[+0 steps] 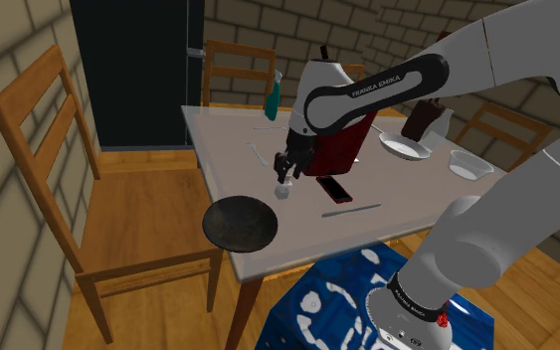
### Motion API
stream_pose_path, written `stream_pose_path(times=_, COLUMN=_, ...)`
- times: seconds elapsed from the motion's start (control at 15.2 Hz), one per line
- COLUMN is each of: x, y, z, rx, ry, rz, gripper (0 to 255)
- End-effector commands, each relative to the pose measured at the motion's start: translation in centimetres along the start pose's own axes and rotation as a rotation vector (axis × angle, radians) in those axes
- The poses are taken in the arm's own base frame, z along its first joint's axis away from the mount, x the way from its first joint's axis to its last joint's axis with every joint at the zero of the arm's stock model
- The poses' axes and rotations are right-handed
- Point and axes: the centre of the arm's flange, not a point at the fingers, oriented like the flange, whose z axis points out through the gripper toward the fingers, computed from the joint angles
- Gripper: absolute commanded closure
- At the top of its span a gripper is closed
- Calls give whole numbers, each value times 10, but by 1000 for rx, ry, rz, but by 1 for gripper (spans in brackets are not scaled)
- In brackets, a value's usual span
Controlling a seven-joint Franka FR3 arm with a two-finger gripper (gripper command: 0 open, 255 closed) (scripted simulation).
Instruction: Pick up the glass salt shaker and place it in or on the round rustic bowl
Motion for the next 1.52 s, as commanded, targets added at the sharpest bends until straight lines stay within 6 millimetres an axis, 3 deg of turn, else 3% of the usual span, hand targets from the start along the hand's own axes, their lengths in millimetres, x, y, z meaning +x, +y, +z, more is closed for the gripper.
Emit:
stream_pose_path(times=0.0, x=0, y=0, z=0, rx=0, ry=0, rz=0, gripper=255)
stream_pose_path(times=0.53, x=0, y=0, z=0, rx=0, ry=0, rz=0, gripper=255)
stream_pose_path(times=1.45, x=0, y=0, z=-74, rx=0, ry=0, rz=0, gripper=255)
